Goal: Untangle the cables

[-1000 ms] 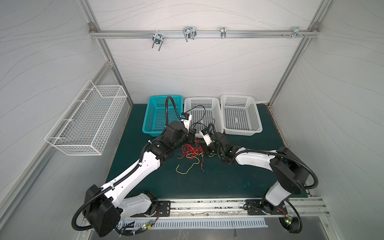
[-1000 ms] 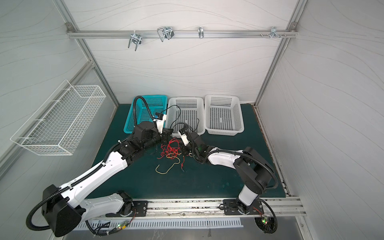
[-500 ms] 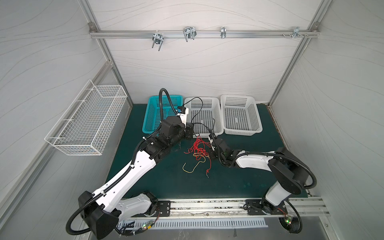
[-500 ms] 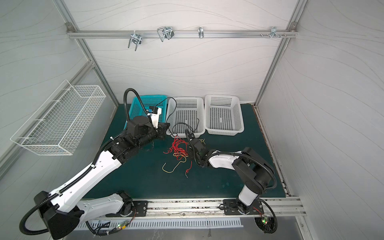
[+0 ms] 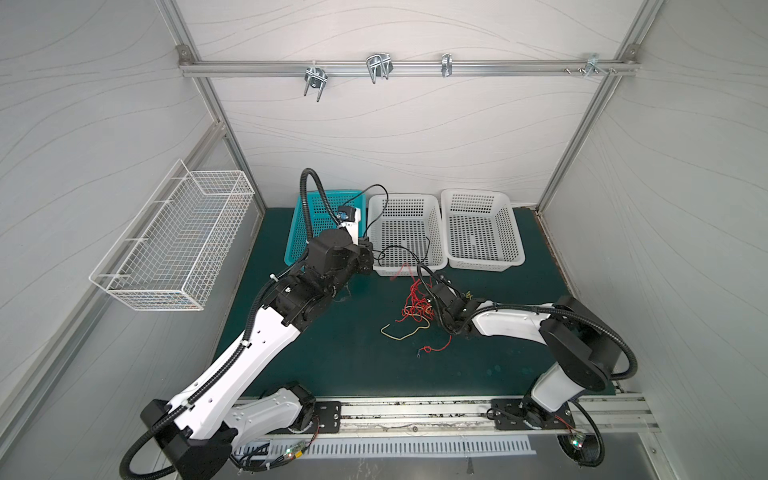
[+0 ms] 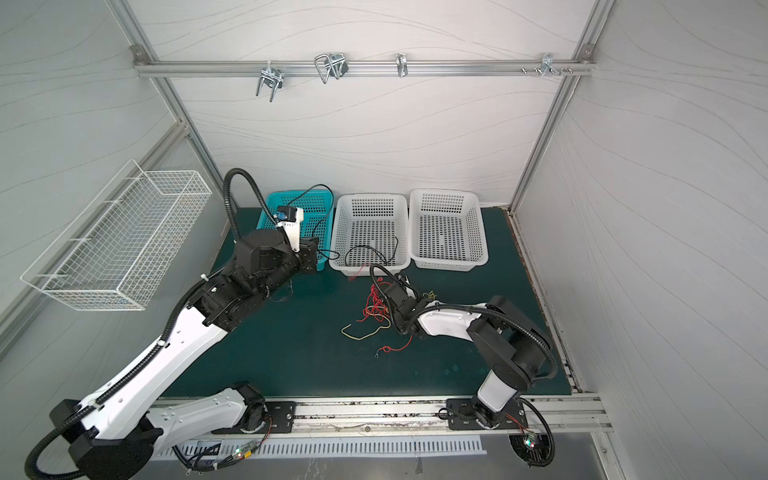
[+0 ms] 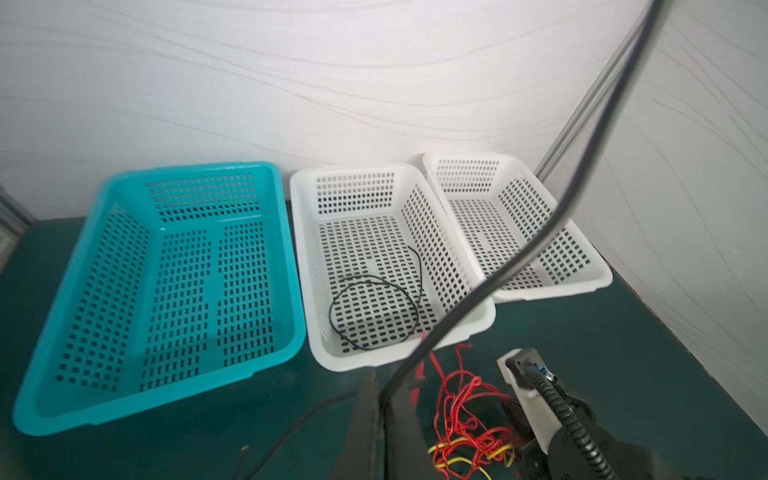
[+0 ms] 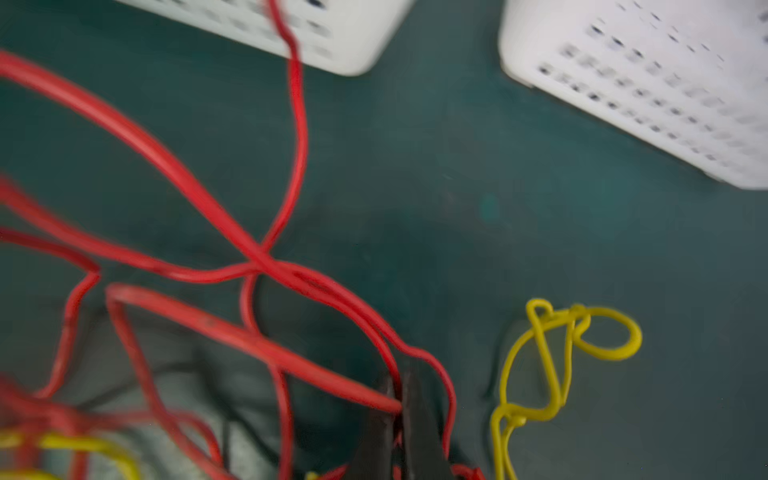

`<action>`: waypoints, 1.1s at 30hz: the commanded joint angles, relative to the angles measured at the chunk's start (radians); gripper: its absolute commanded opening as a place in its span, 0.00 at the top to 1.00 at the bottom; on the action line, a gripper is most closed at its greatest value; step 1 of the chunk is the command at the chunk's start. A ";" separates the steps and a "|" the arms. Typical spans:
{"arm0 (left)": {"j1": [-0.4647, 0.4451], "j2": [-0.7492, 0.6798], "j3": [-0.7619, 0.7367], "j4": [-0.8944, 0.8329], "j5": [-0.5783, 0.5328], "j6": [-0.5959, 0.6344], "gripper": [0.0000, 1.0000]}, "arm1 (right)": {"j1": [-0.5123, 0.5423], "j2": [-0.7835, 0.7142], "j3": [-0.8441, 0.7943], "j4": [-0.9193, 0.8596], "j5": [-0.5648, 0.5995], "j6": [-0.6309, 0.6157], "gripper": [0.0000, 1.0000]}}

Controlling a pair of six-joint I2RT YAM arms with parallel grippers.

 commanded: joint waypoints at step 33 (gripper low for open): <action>0.117 0.749 0.517 0.131 0.314 -0.001 1.00 | 0.080 -0.219 -0.124 0.261 -0.083 0.008 0.99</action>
